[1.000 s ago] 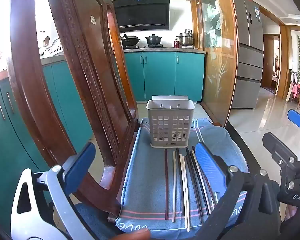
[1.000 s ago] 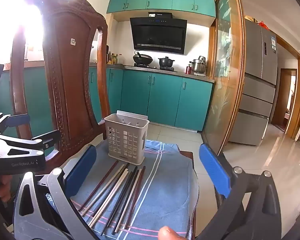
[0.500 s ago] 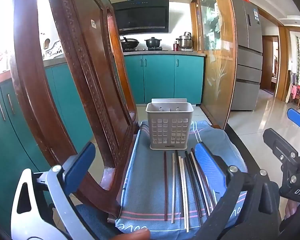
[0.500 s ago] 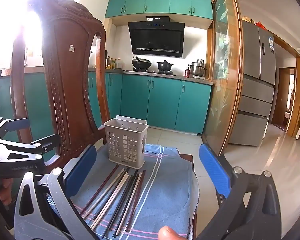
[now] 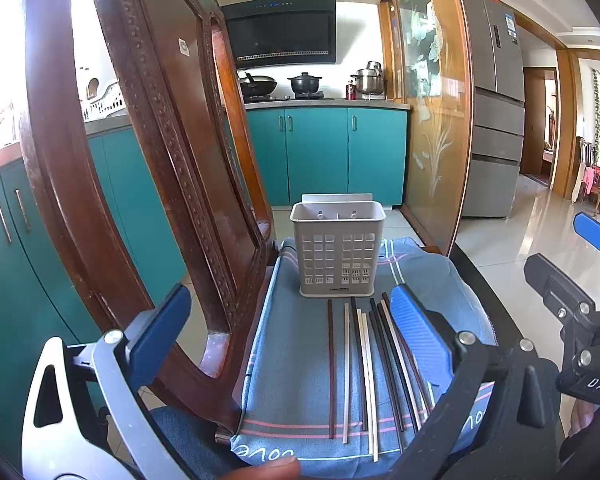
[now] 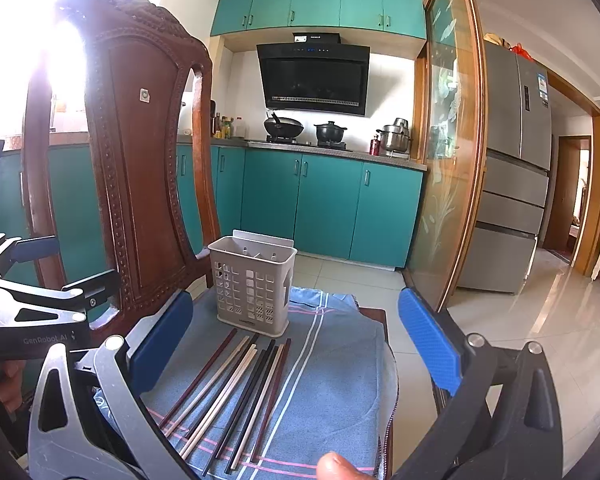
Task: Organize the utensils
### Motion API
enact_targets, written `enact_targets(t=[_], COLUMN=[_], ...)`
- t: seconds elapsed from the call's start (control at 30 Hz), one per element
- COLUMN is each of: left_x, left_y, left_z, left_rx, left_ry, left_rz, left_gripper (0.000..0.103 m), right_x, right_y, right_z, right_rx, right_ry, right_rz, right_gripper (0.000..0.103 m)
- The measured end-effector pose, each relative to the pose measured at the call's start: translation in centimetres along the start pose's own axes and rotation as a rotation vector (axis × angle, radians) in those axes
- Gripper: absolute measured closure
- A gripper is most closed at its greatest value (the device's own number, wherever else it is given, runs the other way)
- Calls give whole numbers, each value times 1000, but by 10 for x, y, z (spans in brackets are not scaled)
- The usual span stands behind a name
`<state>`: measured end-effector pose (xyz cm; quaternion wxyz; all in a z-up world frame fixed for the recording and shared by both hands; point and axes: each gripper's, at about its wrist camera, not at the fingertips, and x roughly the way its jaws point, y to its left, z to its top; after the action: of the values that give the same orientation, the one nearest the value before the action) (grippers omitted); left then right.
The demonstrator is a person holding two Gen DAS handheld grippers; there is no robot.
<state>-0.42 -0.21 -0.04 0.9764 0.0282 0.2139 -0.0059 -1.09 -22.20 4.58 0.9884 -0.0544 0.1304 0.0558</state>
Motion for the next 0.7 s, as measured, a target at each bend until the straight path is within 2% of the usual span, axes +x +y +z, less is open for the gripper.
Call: enact_targets(t=[0.7], left_x=[-1], left_y=[-1], left_z=[-2], left_rx=[-1], left_ry=[-1], left_rz=[2], left_gripper=[4], right_x=[-1], right_y=[-1], right_z=[-2], right_rx=[0], right_ry=[-2], right_rz=[-5], right_gripper=[3])
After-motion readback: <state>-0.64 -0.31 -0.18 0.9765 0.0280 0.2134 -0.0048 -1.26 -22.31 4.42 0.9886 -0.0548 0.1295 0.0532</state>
